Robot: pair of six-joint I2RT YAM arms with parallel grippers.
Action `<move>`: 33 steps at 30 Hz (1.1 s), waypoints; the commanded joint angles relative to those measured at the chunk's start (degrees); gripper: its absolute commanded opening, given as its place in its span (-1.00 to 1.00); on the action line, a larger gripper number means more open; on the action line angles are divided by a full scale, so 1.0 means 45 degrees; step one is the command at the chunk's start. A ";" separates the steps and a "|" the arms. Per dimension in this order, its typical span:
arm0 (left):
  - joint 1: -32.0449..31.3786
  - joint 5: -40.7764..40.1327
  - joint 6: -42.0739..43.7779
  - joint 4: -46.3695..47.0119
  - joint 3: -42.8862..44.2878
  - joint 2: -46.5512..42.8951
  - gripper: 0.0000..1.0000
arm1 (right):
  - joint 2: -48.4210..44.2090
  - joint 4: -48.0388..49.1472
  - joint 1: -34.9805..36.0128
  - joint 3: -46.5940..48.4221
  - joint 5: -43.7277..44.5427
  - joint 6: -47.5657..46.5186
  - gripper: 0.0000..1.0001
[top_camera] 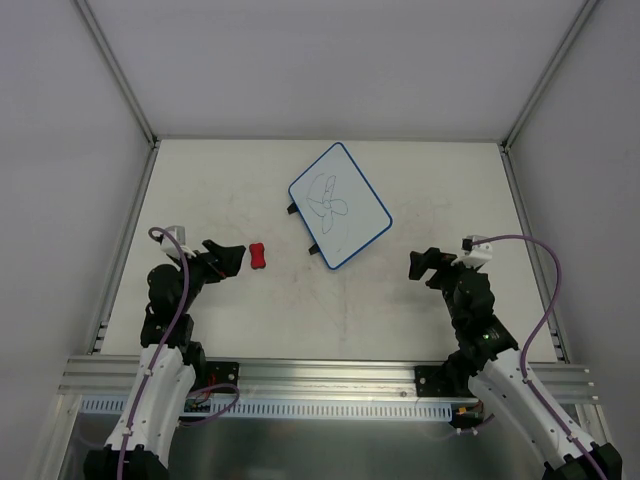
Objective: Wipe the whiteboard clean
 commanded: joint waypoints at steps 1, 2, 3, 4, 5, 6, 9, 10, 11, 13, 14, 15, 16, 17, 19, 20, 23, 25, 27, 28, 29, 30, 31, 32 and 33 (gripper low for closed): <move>-0.0060 -0.0188 -0.0210 0.0326 0.0434 0.0019 0.98 | -0.0066 0.0724 0.0006 0.0504 -0.0070 -0.0029 0.98; -0.0041 -0.0188 -0.0152 0.0326 0.0453 -0.0040 0.98 | -0.0104 0.0705 0.0025 0.0485 -0.0071 -0.0010 0.98; -0.0041 -0.0130 -0.0074 0.0326 0.0453 -0.0098 0.98 | -0.0143 0.0705 0.0026 0.0465 -0.0148 -0.0049 0.98; -0.0041 0.0026 0.0004 0.0326 0.0472 -0.0157 0.98 | -0.0163 0.0705 0.0026 0.0446 -0.0207 -0.0088 0.98; -0.0060 0.0085 0.0121 0.0326 0.0473 -0.0331 0.98 | -0.0260 0.0724 0.0026 0.0426 -0.0304 -0.0127 0.98; -0.0041 0.0086 0.0103 0.0326 0.0434 -0.0449 0.98 | -0.0300 0.0763 0.0026 0.0368 -0.0653 -0.0205 0.98; -0.0041 -0.0207 0.0005 0.0307 0.0297 -0.0918 0.98 | -0.0378 0.1114 0.0025 0.0231 -0.1687 -0.0420 0.98; -0.0041 -0.0226 -0.0053 0.0326 0.0219 -0.0977 0.98 | -0.0320 0.1115 0.0026 0.0405 -0.1943 -0.0362 0.98; -0.0041 -0.0304 -0.0015 0.0365 0.0161 -0.1190 0.98 | -0.0204 0.1115 0.0026 0.0542 -0.2236 -0.0265 0.98; -0.0041 -0.0383 -0.0014 0.0559 0.0024 -0.1445 0.98 | 0.0653 0.1037 0.0026 0.0990 -0.3115 0.0376 0.98; -0.0041 -0.0576 -0.0072 0.0735 -0.0267 -0.1814 0.98 | 0.1024 0.1017 0.0006 0.1534 -0.3485 0.0651 0.99; -0.0041 -0.0791 -0.0247 0.1007 -0.0482 -0.2030 0.98 | 0.1395 0.0998 -0.0013 0.1791 -0.4282 0.0925 0.98; -0.0041 -0.1083 -0.0945 0.1106 -0.0871 -0.2245 0.98 | 0.2134 0.1075 -0.0013 0.2006 -0.4483 0.1198 0.98; -0.0041 -0.1415 -0.1300 0.1185 -0.1088 -0.2673 0.98 | 0.2470 0.1250 -0.0013 0.2298 -0.4640 0.1742 0.98; -0.0041 -0.2586 -0.2216 0.1031 -0.1498 -0.3027 0.98 | 0.3347 0.2143 -0.0033 0.2418 -0.5128 0.2000 0.98; -0.0041 -0.2764 -0.2666 0.0662 -0.1674 -0.3260 0.98 | 0.3584 0.2459 -0.0052 0.2437 -0.5207 0.2292 0.99; -0.0041 -0.2650 -0.1933 0.0036 -0.1075 -0.3031 0.98 | 0.4481 0.3242 -0.0052 0.2574 -0.5344 0.2587 0.98; -0.0041 -0.2319 -0.1617 -0.0201 -0.0837 -0.2640 0.98 | 0.4874 0.3806 -0.0072 0.2633 -0.5363 0.2821 0.98; -0.0060 -0.2375 -0.1674 -0.0317 -0.0602 -0.1957 0.98 | 0.5382 0.4121 -0.0072 0.2672 -0.5422 0.2997 0.98; -0.0041 -0.2375 -0.1675 -0.0338 -0.0524 -0.1722 0.98 | 0.5538 0.4451 -0.0091 0.2653 -0.5442 0.3036 0.98; -0.0060 -0.2298 -0.1636 -0.0338 -0.0369 -0.1295 0.98 | 0.5810 0.4609 -0.0092 0.2672 -0.5442 0.3075 0.98; -0.0041 -0.2220 -0.1636 -0.0357 -0.0290 -0.1078 0.98 | 0.5968 0.4746 -0.0111 0.2672 -0.5442 0.3134 0.98; -0.0041 -0.2142 -0.1597 -0.0377 -0.0212 -0.0901 0.98 | 0.6143 0.5154 -0.0130 0.2691 -0.5558 0.3173 0.98; -0.0041 -0.2044 -0.1577 -0.0377 -0.0056 -0.0590 0.98 | 0.6319 0.5351 -0.0150 0.2711 -0.5636 0.3231 0.99; -0.0041 -0.2004 -0.1558 -0.0416 -0.0016 -0.0471 0.98 | 0.6630 0.5546 -0.0169 0.2711 -0.5715 0.3290 0.98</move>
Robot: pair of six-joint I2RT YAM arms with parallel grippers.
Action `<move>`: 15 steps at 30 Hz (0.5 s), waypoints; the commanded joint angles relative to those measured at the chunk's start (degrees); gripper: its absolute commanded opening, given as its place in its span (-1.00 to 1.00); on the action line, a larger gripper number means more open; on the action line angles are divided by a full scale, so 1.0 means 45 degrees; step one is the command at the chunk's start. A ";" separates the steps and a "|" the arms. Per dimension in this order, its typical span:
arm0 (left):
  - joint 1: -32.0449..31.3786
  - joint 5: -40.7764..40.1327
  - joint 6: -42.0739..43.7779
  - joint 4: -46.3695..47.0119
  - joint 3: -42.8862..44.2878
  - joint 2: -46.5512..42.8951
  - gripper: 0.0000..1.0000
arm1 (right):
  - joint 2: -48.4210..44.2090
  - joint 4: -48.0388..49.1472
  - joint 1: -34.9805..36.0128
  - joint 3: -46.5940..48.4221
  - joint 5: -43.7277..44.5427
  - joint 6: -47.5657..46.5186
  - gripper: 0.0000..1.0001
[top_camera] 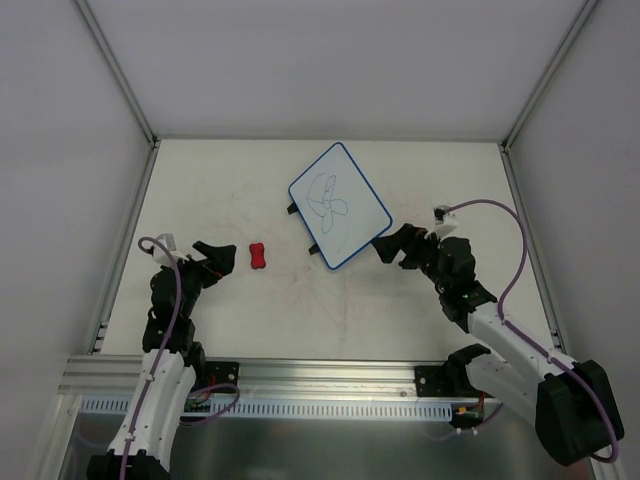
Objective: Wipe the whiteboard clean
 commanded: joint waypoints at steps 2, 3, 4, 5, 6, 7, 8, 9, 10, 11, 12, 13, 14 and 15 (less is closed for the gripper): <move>-0.0041 0.0284 0.0060 -0.0008 0.0820 0.0555 0.98 | 0.0781 0.2377 -0.0116 0.0685 -0.0382 0.0527 0.98; -0.0041 0.0284 0.0060 -0.0028 0.0840 0.0556 0.98 | 0.0937 0.2534 -0.0116 0.0705 -0.0344 0.0547 0.97; -0.0041 0.0265 0.0079 -0.0047 0.0840 0.0556 0.98 | 0.1287 0.2691 -0.0116 0.0705 -0.0285 0.0547 0.96; -0.0041 0.0265 0.0080 -0.0105 0.0840 0.0478 0.98 | 0.1445 0.3021 -0.0116 0.0725 -0.0227 0.0683 0.94; -0.0041 0.0265 0.0060 -0.0125 0.0821 0.0458 0.98 | 0.1659 0.3256 -0.0116 0.0686 -0.0246 0.0703 0.91; -0.0041 0.0245 0.0041 -0.0164 0.0840 0.0439 0.98 | 0.2029 0.3761 -0.0116 0.0686 -0.0265 0.0723 0.90; -0.0041 0.0206 0.0040 -0.0203 0.0859 0.0400 0.98 | 0.2245 0.4018 -0.0116 0.0647 -0.0246 0.0800 0.89; -0.0041 0.0148 0.0040 -0.0300 0.0879 0.0380 0.98 | 0.2441 0.4310 -0.0116 0.0589 -0.0284 0.0917 0.85; -0.0041 0.0089 0.0040 -0.0359 0.0879 0.0380 0.98 | 0.2655 0.4990 -0.0097 0.0569 -0.0343 0.0918 0.83; -0.0041 0.0069 0.0040 -0.0399 0.0918 0.0399 0.98 | 0.3102 0.5326 -0.0116 0.0530 -0.0343 0.0976 0.75; -0.0041 0.0031 0.0040 -0.0457 0.0918 0.0400 0.98 | 0.3300 0.5600 -0.0116 0.0510 -0.0285 0.1074 0.68; -0.0060 -0.0008 0.0040 -0.0458 0.0937 0.0438 0.98 | 0.3515 0.5892 -0.0116 0.0433 -0.0246 0.1094 0.65; -0.0041 -0.0028 0.0002 -0.0496 0.0976 0.0458 0.98 | 0.3730 0.6707 -0.0116 0.0335 -0.0246 0.1152 0.63; -0.0041 -0.0067 0.0001 -0.0535 0.0996 0.0497 0.98 | 0.4176 0.7257 -0.0116 0.0238 -0.0323 0.1191 0.62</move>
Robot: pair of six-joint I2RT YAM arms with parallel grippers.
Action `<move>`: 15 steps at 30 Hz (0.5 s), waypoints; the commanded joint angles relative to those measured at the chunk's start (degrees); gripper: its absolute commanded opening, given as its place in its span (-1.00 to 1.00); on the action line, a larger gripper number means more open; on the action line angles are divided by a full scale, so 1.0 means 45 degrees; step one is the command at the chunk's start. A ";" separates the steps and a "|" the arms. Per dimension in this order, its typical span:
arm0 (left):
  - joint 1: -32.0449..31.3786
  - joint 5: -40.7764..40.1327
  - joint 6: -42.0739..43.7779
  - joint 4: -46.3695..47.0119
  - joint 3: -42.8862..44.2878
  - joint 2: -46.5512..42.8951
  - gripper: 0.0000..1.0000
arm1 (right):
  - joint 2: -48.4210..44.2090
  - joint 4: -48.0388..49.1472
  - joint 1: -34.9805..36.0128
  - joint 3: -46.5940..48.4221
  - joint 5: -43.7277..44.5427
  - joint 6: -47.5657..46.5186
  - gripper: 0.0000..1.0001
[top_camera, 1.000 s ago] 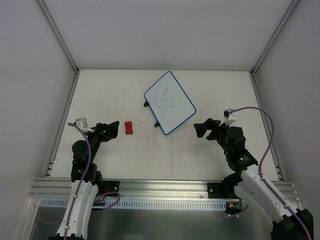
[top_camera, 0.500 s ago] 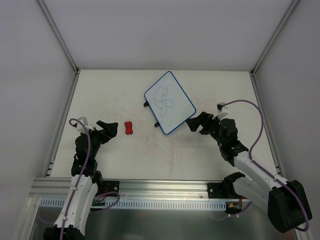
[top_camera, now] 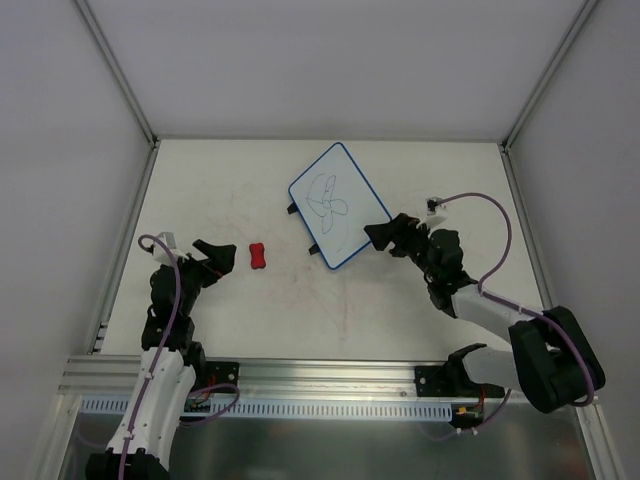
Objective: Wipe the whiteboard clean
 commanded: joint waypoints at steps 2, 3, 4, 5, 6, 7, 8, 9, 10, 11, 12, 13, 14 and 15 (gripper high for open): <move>-0.0060 -0.0266 -0.0042 -0.0298 0.0642 0.0002 0.98 | 0.1276 0.3919 -0.0073 -0.0080 -0.0110 0.0293 0.58; -0.0060 -0.0306 -0.0062 -0.0357 0.0661 0.0021 0.98 | 0.1512 0.4134 -0.0073 -0.0080 -0.0110 0.0294 0.57; -0.0041 -0.0326 -0.0081 -0.0415 0.0661 0.0002 0.98 | 0.1727 0.4387 -0.0073 -0.0060 -0.0226 0.0352 0.53; -0.0060 -0.0404 -0.0120 -0.0416 0.0661 0.0002 0.98 | 0.1923 0.5009 -0.0073 -0.0079 -0.0286 0.0429 0.50; -0.0041 -0.0404 -0.0121 -0.0435 0.0661 0.0021 0.98 | 0.2079 0.5228 -0.0092 -0.0060 -0.0364 0.0450 0.42; -0.0041 -0.0424 -0.0140 -0.0435 0.0661 0.0060 0.98 | 0.2293 0.5307 -0.0111 -0.0021 -0.0480 0.0430 0.38; -0.0041 -0.0424 -0.0140 -0.0435 0.0681 0.0099 0.98 | 0.2354 0.5289 -0.0131 0.0056 -0.0462 0.0430 0.33; -0.0041 -0.0385 -0.0121 -0.0455 0.0700 0.0196 0.98 | 0.2354 0.5288 -0.0150 0.0057 -0.0423 0.0430 0.26; -0.0060 -0.0385 -0.0121 -0.0455 0.0739 0.0294 0.98 | 0.2393 0.5269 -0.0170 0.0057 -0.0326 0.0411 0.21; -0.0041 -0.0404 -0.0121 -0.0474 0.0797 0.0507 0.98 | 0.2393 0.5269 -0.0190 0.0038 -0.0248 0.0430 0.17; -0.0041 -0.0404 -0.0121 -0.0474 0.0817 0.0645 0.98 | 0.2393 0.5269 -0.0228 -0.0040 -0.0151 0.0450 0.08; -0.0060 -0.0366 -0.0121 -0.0474 0.0876 0.0762 0.98 | 0.2393 0.5249 -0.0248 -0.0021 -0.0130 0.0450 0.04; -0.0041 -0.0327 -0.0101 -0.0474 0.0992 0.0918 0.98 | 0.2451 0.5249 -0.0287 -0.0021 -0.0111 0.0469 -0.04; -0.0041 -0.0268 -0.0120 -0.0513 0.1051 0.1248 0.98 | 0.2490 0.5249 -0.0307 -0.0040 -0.0072 0.0585 -0.36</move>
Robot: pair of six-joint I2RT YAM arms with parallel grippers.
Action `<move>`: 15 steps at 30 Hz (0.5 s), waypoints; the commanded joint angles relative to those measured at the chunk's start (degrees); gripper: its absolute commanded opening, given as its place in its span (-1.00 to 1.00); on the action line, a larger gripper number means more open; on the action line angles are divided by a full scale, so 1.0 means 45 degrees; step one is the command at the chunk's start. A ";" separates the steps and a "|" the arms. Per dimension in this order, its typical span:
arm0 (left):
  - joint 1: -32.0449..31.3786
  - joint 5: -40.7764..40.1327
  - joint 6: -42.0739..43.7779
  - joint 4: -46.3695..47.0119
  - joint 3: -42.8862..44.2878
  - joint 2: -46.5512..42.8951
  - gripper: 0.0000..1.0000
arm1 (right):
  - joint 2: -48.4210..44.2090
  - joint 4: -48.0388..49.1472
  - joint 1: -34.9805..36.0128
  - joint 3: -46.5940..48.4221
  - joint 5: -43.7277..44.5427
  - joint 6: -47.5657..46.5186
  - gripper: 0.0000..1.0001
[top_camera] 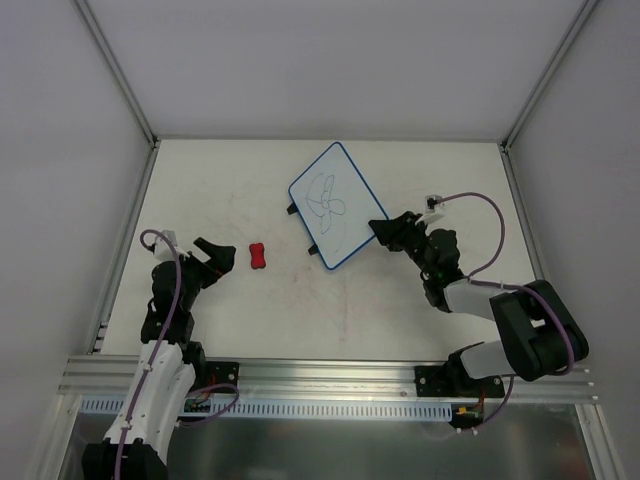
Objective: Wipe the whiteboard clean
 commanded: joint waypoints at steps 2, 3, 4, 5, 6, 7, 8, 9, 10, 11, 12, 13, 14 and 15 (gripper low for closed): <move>-0.0041 0.0131 -0.0247 0.0123 0.0755 0.0703 0.98 | 0.0174 0.1359 -0.0254 -0.0011 0.0332 0.0217 -0.58; -0.0041 0.0151 -0.0209 0.0104 0.0853 0.1072 0.98 | 0.0233 0.1359 -0.0312 0.0008 0.0255 0.0315 -0.58; -0.0041 0.0131 -0.0209 -0.0129 0.0989 0.1249 0.98 | 0.0272 0.1378 -0.0371 0.0008 0.0215 0.0412 -0.58; -0.0060 0.0131 -0.0305 -0.0382 0.1397 0.1464 0.98 | 0.0272 0.1359 -0.0371 0.0008 0.0234 0.0413 -0.58; -0.0060 0.0228 -0.0345 -0.0636 0.1633 0.1969 0.98 | 0.0311 0.1359 -0.0371 -0.0011 0.0273 0.0394 -0.59; -0.0060 0.0442 -0.0365 -0.0968 0.1906 0.2225 0.98 | 0.0311 0.1359 -0.0371 -0.0012 0.0274 0.0452 -0.59; -0.0060 0.0869 -0.0365 -0.1106 0.2392 0.2460 0.98 | 0.0331 0.1378 -0.0371 0.0008 0.0235 0.0433 -0.59; -0.0080 0.1028 -0.0384 -0.1224 0.2609 0.2984 0.98 | 0.0350 0.1359 -0.0371 0.0027 0.0215 0.0433 -0.60; -0.0080 0.1146 -0.0404 -0.1379 0.2863 0.3241 0.98 | 0.0370 0.1359 -0.0371 0.0027 0.0234 0.0433 -0.60; -0.0080 0.1205 -0.0443 -0.2019 0.3465 0.3553 0.98 | 0.0409 0.1359 -0.0371 0.0008 0.0254 0.0491 -0.61; -0.0080 0.1341 -0.0462 -0.2316 0.3761 0.4175 0.98 | 0.0409 0.1378 -0.0371 0.0008 0.0215 0.0491 -0.65; -0.0060 0.1574 -0.0424 -0.2512 0.4054 0.4510 0.98 | 0.0409 0.1359 -0.0371 0.0008 0.0196 0.0472 -0.65; -0.0080 0.1809 -0.0423 -0.2959 0.4714 0.4880 0.98 | 0.0428 0.1359 -0.0371 -0.0011 0.0196 0.0491 -0.66; -0.0080 0.2294 -0.0365 -0.3156 0.5069 0.5638 0.98 | 0.0448 0.1359 -0.0371 -0.0012 0.0196 0.0511 -0.67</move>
